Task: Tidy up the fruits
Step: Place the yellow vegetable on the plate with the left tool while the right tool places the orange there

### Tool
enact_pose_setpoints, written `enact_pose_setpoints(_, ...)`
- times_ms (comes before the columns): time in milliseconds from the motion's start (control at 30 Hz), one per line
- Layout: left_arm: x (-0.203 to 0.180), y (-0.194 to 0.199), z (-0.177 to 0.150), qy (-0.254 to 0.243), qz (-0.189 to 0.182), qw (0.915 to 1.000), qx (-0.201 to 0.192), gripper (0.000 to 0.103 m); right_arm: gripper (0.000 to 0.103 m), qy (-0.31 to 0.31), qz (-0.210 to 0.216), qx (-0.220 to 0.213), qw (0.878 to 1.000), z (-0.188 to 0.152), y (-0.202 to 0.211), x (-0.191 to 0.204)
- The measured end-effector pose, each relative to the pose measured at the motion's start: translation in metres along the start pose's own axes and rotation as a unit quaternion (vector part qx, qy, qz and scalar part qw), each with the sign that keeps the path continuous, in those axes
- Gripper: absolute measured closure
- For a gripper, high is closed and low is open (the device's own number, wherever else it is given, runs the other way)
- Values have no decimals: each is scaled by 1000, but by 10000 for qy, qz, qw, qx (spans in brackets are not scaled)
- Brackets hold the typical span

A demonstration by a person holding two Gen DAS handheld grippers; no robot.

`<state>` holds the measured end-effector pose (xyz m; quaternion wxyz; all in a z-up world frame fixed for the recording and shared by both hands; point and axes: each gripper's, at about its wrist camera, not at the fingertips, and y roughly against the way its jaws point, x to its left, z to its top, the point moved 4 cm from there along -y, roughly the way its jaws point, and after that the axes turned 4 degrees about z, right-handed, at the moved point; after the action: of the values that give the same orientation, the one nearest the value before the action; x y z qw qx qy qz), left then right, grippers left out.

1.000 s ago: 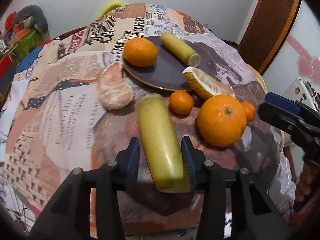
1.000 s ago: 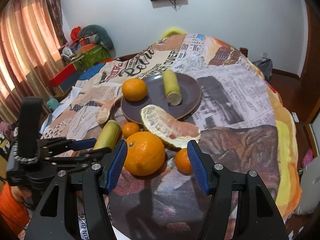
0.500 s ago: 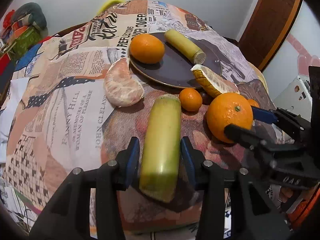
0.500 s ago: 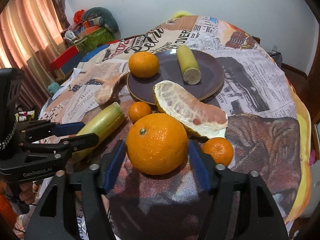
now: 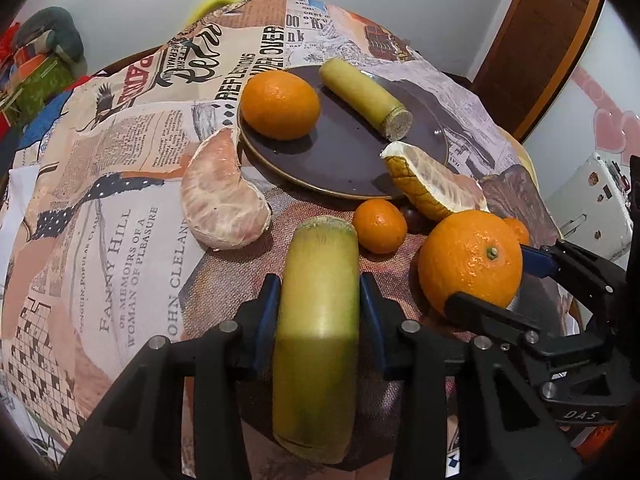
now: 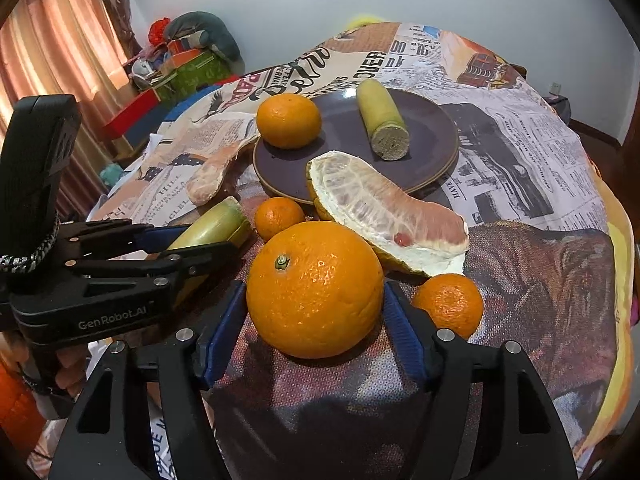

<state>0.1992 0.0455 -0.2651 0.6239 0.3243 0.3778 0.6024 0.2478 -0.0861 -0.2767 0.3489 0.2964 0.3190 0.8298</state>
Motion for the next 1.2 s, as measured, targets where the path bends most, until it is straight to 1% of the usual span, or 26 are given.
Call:
enact_pose_setpoints(200,2,34,2,41,44,9993,-366,64,39,-10,15,-146,9999,3,12,3)
enact_pose_setpoints(333,1,57,5,30,111,9978,-652,65,39,6,1,-418,9991,9,32,6)
enact_pose_setpoints(500,-2,82,17,84,71,9948,-1013,65,39,-28,-77,-728,9973,20,51,3)
enact_pose_setpoints(667,-8,97,34,66,24,9914,-1304,65,39,-68,-276,-1036,9942,33,68,-8)
enact_pose_setpoints(867,-17,104,56,17,6,9877,-1566,65,39,-115,-410,-1265,9911,51,78,-22)
enact_pose_setpoints(1200,-25,87,88,-24,-118,9867,-1623,65,39,-100,-510,-1451,9881,73,76,-39)
